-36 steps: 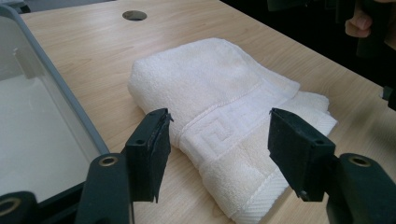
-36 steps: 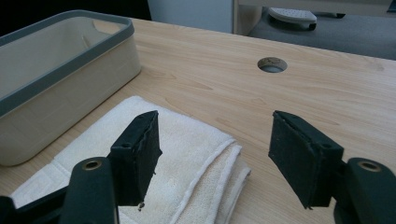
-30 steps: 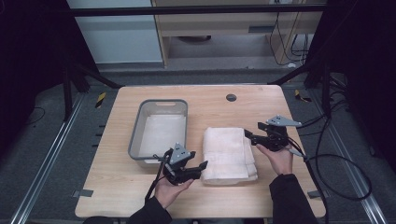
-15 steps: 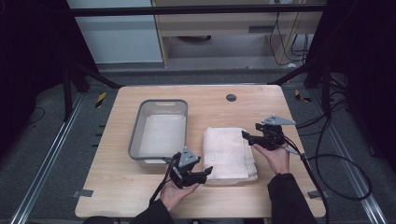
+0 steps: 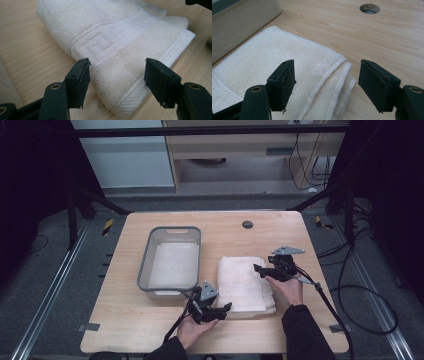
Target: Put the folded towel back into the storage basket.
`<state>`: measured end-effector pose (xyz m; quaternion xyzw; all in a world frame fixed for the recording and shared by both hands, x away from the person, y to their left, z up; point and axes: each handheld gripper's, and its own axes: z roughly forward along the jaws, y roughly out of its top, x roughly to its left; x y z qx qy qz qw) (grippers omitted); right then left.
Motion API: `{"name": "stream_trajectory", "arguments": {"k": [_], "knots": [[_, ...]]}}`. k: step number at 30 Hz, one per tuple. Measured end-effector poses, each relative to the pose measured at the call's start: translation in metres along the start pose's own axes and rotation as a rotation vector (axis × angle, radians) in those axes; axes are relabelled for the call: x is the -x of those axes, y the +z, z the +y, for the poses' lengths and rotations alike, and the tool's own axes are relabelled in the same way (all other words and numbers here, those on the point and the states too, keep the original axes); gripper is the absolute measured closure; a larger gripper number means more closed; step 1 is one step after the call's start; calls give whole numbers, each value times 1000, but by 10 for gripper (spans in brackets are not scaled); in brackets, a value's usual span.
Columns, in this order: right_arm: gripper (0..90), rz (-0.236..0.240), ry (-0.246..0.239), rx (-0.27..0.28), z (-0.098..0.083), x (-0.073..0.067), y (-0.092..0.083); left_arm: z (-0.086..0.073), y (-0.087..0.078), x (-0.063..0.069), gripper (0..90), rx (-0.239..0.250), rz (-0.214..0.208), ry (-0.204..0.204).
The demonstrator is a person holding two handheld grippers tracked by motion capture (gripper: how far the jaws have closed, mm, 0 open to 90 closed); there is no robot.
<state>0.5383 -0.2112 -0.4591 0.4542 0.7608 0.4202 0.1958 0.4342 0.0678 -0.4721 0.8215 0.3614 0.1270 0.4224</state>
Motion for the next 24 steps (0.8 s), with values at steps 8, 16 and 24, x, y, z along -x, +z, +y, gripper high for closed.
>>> {"name": "stream_trajectory", "arguments": {"k": [8,16,24], "knots": [[289,0,1,-38,-6,-2,11,-3,9,-1,314,-12,2,-17],[291,2,16,-68,-13,0,19,-7,16,-2,279,-31,-5,-27],[292,3,29,-86,-17,1,23,-10,21,-2,270,-50,-3,-26]]}}
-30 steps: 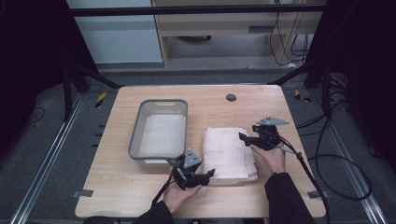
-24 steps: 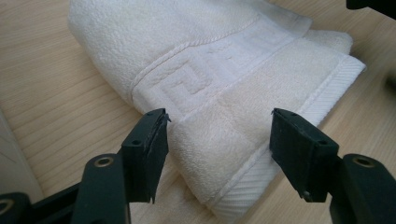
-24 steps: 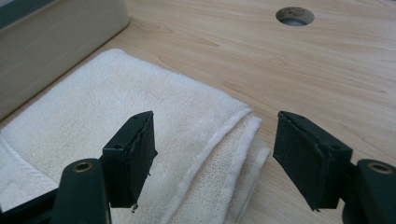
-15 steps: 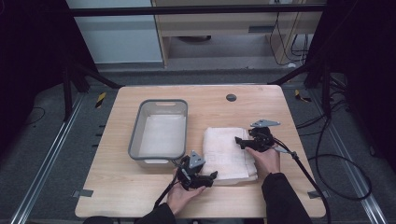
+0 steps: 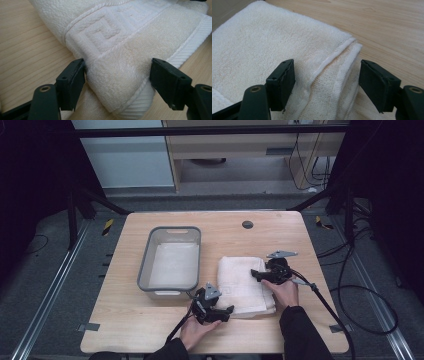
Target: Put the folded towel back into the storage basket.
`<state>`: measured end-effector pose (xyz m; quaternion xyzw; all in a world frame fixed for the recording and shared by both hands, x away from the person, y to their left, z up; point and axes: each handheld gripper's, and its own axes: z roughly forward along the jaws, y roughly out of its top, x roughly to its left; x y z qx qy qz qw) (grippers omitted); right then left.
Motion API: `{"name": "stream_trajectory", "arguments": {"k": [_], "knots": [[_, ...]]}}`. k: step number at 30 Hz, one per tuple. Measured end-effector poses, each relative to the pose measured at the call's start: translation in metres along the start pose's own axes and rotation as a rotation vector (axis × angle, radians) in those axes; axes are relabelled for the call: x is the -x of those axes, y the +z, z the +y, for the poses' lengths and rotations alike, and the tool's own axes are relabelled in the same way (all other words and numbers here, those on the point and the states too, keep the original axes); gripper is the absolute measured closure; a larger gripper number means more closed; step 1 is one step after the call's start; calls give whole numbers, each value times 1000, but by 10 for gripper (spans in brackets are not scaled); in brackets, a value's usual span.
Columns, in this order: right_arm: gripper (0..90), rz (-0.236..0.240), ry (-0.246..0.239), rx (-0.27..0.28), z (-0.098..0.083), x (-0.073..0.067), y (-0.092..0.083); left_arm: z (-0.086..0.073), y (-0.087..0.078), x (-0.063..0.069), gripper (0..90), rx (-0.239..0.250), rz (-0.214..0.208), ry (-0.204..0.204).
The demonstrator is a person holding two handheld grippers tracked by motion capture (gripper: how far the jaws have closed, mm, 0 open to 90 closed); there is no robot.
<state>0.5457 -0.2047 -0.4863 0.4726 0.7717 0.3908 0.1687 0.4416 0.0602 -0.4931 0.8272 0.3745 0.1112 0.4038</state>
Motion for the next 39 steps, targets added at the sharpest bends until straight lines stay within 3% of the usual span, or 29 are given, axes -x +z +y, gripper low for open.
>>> {"name": "stream_trajectory", "arguments": {"k": [6,14,23,31,39], "knots": [[291,16,38,-23,-2,1,3,-1,3,0,271,-16,-3,-2],[299,20,49,-33,-4,2,7,-1,6,-1,272,-32,-16,-20],[304,48,106,-43,-6,5,9,-2,8,-3,278,-41,-34,-38],[362,66,120,-52,-6,5,9,-2,9,-3,301,-43,-45,-33],[474,108,163,-69,-5,5,9,1,9,-2,352,-62,-59,-38]]}}
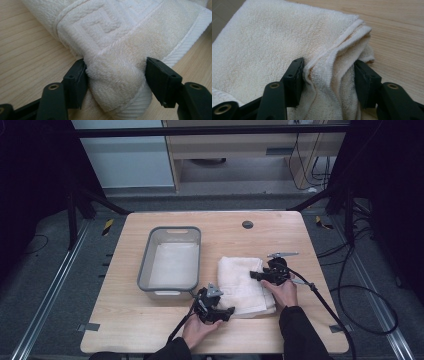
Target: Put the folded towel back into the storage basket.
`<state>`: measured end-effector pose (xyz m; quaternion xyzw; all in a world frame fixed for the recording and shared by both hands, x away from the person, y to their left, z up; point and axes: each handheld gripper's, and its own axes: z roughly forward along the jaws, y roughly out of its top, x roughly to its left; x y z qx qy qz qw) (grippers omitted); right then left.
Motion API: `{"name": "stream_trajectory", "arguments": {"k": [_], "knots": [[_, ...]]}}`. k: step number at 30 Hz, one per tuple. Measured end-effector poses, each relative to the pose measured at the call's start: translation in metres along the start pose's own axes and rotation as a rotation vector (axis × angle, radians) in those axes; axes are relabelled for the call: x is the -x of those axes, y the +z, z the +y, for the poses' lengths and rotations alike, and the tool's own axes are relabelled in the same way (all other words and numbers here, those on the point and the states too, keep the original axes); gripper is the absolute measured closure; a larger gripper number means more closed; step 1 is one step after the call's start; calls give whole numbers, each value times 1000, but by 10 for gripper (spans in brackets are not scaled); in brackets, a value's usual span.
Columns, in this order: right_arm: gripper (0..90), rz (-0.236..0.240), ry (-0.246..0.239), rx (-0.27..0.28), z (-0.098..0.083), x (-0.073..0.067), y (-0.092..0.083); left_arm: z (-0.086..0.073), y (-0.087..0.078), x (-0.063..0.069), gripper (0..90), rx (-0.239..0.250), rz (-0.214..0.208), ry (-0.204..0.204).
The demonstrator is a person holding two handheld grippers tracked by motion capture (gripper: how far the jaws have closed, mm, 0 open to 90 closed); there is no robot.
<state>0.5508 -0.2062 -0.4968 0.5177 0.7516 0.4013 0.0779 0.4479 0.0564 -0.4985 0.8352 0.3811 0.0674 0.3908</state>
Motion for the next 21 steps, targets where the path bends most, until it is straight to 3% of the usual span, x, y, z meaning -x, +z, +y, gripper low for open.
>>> {"name": "stream_trajectory", "arguments": {"k": [9,14,21], "knots": [[596,33,23,9,0,-2,0,1,-2,0,489,-10,-36,-13],[635,39,20,21,0,-3,0,2,-4,0,573,-9,-38,-9],[667,38,18,39,1,-5,-4,2,-8,-3,669,11,-59,-34]]}}
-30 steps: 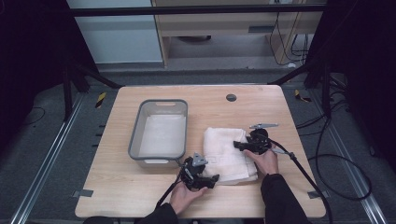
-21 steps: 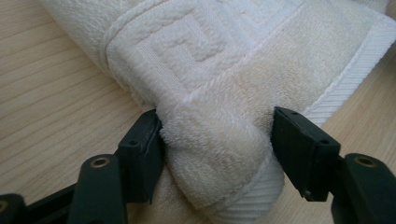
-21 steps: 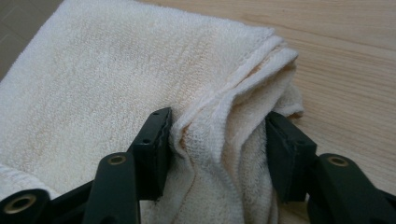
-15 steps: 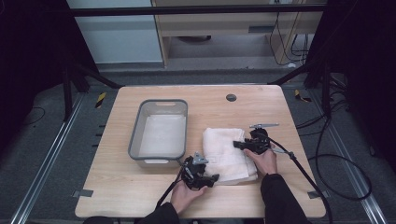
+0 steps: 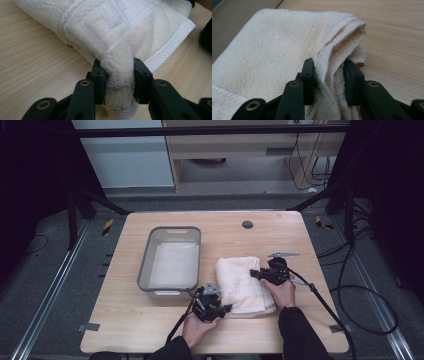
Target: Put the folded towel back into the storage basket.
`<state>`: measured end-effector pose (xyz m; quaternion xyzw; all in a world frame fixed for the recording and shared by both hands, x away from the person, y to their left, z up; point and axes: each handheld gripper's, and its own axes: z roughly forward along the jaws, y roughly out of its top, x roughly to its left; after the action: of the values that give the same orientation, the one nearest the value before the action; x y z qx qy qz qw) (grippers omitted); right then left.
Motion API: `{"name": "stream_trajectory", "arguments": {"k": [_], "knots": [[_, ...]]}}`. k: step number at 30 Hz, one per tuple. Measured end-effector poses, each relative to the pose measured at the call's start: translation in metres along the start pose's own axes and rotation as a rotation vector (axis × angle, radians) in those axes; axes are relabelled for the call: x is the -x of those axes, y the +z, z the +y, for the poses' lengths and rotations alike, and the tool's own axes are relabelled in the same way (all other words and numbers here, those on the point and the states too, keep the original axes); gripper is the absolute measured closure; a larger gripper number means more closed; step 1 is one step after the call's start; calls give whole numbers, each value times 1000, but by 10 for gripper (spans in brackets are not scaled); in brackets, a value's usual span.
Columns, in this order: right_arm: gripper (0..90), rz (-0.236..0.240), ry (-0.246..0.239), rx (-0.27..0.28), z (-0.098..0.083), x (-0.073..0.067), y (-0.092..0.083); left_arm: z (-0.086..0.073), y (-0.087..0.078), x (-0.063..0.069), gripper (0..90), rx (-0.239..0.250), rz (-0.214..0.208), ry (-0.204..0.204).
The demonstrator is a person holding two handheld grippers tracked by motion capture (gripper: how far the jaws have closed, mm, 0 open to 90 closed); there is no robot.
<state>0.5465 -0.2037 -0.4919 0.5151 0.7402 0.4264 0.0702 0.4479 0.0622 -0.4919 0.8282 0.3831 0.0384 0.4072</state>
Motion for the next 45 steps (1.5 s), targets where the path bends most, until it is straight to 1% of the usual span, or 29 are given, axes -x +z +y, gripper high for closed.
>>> {"name": "stream_trajectory", "arguments": {"k": [5,10,11,13,18,20,29,33,34,39,42,45], "knots": [[676,1,-2,19,2,-3,-5,1,-5,1,698,20,-2,9],[676,-4,-14,34,4,-7,-13,4,-13,3,704,45,-13,11],[675,-7,-19,37,4,-8,-14,5,-15,3,704,52,-12,22],[674,-3,-16,47,6,-11,-18,7,-20,4,705,62,-10,33],[671,5,-13,77,10,-15,-29,9,-27,5,705,85,-13,35],[671,6,-13,88,11,-16,-33,11,-30,7,705,92,-12,43],[666,-4,-46,133,17,-26,-46,15,-40,12,705,120,0,75],[665,-15,-66,144,19,-30,-51,17,-44,14,705,130,-1,78],[665,-15,-65,151,20,-31,-52,17,-46,14,705,133,1,84],[665,-19,-84,166,23,-35,-59,20,-51,16,705,147,-5,85],[665,-16,-83,172,25,-37,-61,22,-55,17,705,156,-7,88],[666,-16,-94,185,27,-39,-64,24,-58,17,705,162,-8,88]]}}
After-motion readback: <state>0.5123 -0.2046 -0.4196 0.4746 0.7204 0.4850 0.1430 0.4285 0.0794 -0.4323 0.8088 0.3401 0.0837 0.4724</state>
